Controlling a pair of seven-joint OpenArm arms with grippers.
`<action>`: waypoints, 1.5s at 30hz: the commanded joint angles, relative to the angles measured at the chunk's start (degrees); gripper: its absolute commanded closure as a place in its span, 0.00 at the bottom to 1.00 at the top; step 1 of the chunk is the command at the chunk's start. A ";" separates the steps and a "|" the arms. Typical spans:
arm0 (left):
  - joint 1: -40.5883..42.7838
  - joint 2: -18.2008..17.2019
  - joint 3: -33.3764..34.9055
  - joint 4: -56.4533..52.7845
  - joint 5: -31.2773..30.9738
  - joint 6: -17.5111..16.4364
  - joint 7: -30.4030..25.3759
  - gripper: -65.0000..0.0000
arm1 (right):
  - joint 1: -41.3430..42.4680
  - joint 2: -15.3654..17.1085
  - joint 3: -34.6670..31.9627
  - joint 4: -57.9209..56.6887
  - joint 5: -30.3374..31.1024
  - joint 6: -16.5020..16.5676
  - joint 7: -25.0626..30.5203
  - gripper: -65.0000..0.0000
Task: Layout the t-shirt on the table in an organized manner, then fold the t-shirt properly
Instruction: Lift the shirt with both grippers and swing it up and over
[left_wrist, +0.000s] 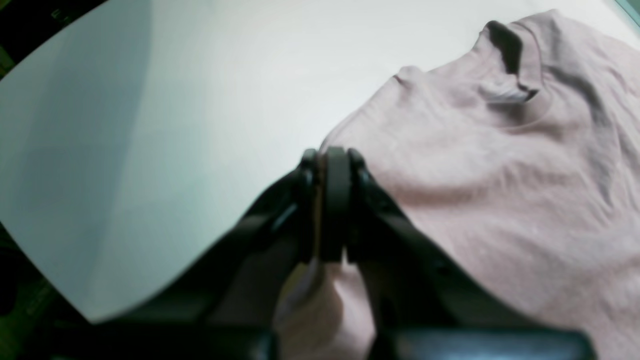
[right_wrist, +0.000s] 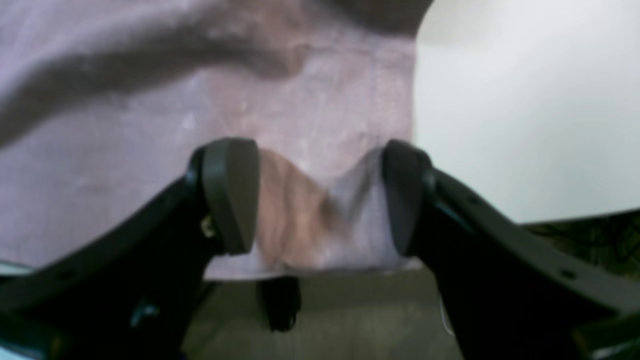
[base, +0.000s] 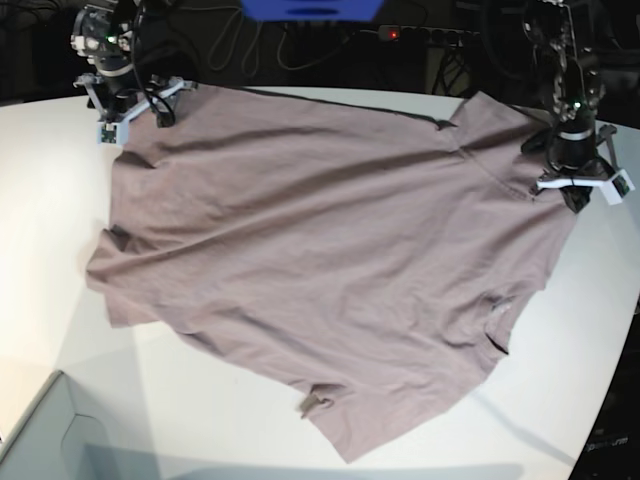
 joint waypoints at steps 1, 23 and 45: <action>0.41 -0.61 -1.44 1.28 0.18 -0.06 -1.67 1.00 | -0.18 -0.13 -0.28 -1.43 0.32 0.31 -3.13 0.40; 2.70 0.00 -2.32 9.19 0.18 0.03 -1.67 1.00 | -2.11 0.31 0.24 14.31 0.58 7.96 -3.40 1.00; 2.17 0.09 -7.50 32.05 0.71 0.12 -1.67 1.00 | 9.58 0.66 10.35 27.06 0.67 8.04 -2.87 1.00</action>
